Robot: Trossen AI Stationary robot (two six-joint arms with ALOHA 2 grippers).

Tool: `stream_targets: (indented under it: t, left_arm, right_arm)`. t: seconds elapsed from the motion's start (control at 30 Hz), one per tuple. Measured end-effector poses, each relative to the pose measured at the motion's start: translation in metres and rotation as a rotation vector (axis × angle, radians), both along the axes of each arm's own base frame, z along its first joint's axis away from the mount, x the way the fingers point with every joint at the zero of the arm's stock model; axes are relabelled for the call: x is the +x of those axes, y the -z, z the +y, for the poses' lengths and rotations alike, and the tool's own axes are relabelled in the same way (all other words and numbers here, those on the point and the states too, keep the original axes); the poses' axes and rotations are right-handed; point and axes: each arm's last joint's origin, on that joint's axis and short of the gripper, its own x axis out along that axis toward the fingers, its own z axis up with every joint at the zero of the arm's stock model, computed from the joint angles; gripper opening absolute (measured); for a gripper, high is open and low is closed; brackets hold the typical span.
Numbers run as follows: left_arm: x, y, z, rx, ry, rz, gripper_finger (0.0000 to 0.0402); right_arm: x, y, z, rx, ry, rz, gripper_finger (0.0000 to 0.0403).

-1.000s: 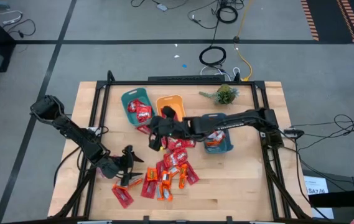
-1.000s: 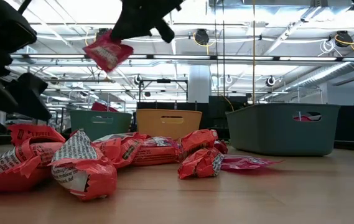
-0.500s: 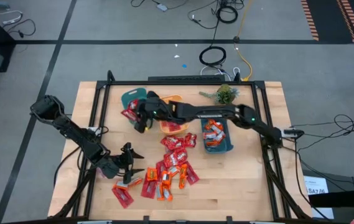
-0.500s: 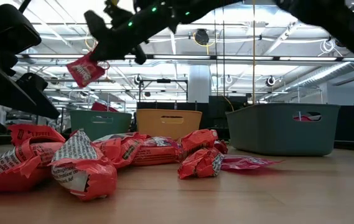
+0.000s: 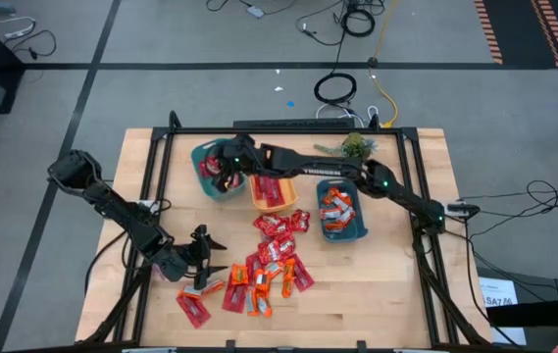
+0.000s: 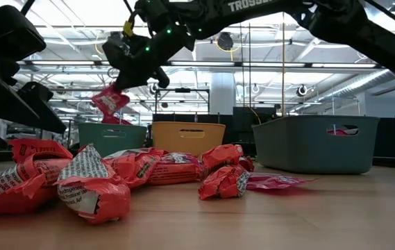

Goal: Sort candy
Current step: Put the red pack of candy into the light blue bin, then put the orange wrapper chocolate into the dark blue bin

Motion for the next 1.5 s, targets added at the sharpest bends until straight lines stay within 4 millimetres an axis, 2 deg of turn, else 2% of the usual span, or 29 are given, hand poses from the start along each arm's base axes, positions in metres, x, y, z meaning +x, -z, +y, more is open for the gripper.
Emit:
stream_targets:
  t: [0.2,0.47,0.57,0.77,0.93,1.03,1.27,1.5]
  left_arm:
    - [0.000,0.000,0.000,-0.001,0.001,0.001,0.0281]
    - [0.000,0.000,0.000,-0.003,0.000,0.001,0.0281]
    - [0.000,0.000,0.000,-0.003,0.000,0.002,0.0281]
    - [0.000,0.001,0.000,0.002,-0.001,0.009,0.0281]
    - [-0.001,0.001,0.000,-0.001,0.003,0.011,0.0281]
    - [-0.001,0.001,0.000,-0.013,0.017,0.020,0.0281]
    - [-0.002,0.002,-0.003,-0.063,0.091,0.063,0.0281]
    - [-0.002,0.002,-0.003,-0.068,0.099,0.068,0.0281]
  right_arm:
    - [-0.002,0.001,-0.005,0.020,0.020,0.004,0.0024]
    - [-0.002,0.003,-0.003,-0.009,-0.002,0.038,0.0099]
    - [-0.005,-0.002,-0.002,-0.010,-0.005,0.053,0.0121]
    - [-0.026,-0.024,0.008,0.009,-0.019,0.182,0.0144]
    - [-0.043,-0.041,0.040,-0.022,-0.114,0.319,0.0148]
    - [-0.050,-0.043,0.060,-0.037,-0.162,0.389,0.0148]
    - [-0.062,-0.034,0.098,-0.083,-0.138,0.567,0.0148]
    - [-0.072,-0.030,0.145,-0.142,-0.127,0.645,0.0148]
